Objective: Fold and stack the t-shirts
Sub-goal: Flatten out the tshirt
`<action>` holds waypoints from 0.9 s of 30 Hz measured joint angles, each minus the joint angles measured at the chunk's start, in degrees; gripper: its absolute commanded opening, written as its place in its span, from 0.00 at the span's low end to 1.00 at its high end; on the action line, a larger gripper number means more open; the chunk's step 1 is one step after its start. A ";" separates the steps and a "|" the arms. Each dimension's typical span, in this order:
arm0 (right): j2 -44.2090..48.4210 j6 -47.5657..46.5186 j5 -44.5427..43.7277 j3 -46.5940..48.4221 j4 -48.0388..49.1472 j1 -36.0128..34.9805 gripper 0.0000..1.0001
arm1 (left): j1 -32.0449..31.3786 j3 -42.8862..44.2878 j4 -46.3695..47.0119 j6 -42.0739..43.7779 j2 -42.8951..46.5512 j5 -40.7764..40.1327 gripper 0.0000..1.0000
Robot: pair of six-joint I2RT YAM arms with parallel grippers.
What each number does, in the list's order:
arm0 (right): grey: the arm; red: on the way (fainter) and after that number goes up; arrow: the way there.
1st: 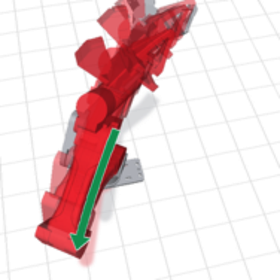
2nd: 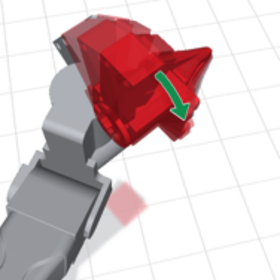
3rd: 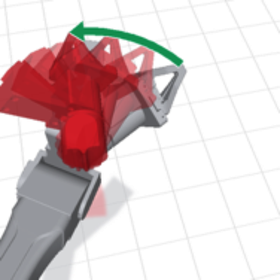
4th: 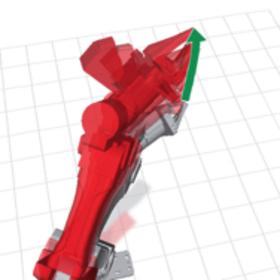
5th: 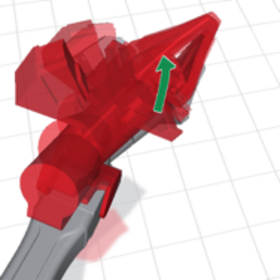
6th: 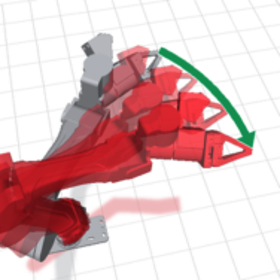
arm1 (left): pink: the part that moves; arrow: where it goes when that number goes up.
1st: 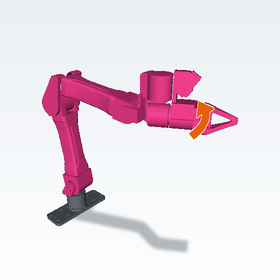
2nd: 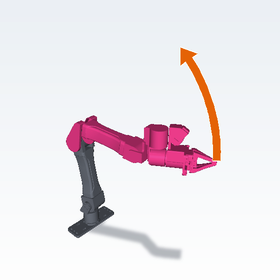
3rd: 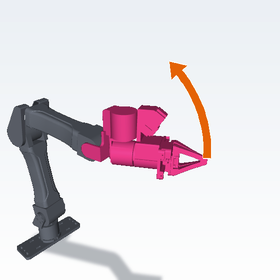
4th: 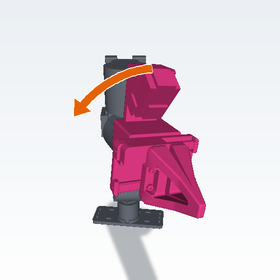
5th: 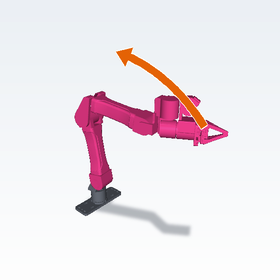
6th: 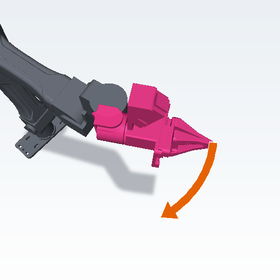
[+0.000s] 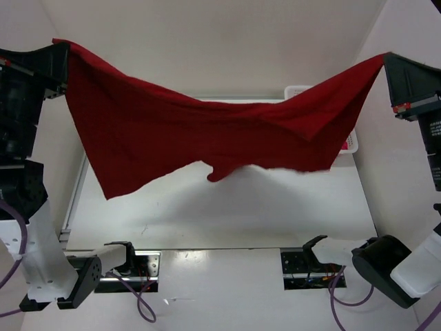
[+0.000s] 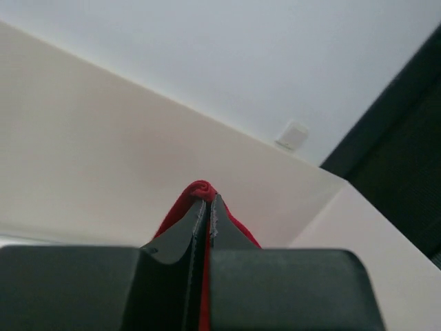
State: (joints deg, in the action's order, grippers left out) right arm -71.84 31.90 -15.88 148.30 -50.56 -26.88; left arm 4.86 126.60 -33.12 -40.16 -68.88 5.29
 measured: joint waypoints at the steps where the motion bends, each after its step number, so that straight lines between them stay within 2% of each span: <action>1: -1.60 -0.55 -0.83 1.00 0.87 -0.06 0.00 | 0.00 -0.26 -0.02 0.09 -0.36 -0.38 0.03; 5: -8.10 -2.24 -1.75 -0.53 3.95 -0.17 0.00 | 0.00 -8.09 1.00 1.19 -3.44 -2.28 0.04; 9: -19.72 -3.54 -1.05 -0.90 6.26 0.46 0.00 | 2.13 -18.49 1.74 1.24 -10.70 -2.21 0.04; 11: -30.18 -4.12 0.65 -0.70 7.47 1.68 0.00 | 3.39 -20.73 1.82 1.17 -12.87 -1.33 0.03; 17: -46.27 -4.05 4.42 0.32 6.60 4.69 0.00 | 10.31 -24.14 2.90 0.29 -24.94 4.25 0.03; 22: -47.68 -3.30 5.63 2.86 5.50 5.56 0.00 | 11.85 -17.78 1.99 -2.34 -28.11 8.20 0.03; 27: -40.35 -2.77 5.77 5.27 7.28 5.56 0.00 | 14.35 -9.37 5.76 -5.00 -26.47 12.07 0.03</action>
State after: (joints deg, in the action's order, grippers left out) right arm -112.19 29.13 -10.11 153.57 -43.28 -21.32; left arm 19.21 117.23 -27.36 -45.16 -95.35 17.35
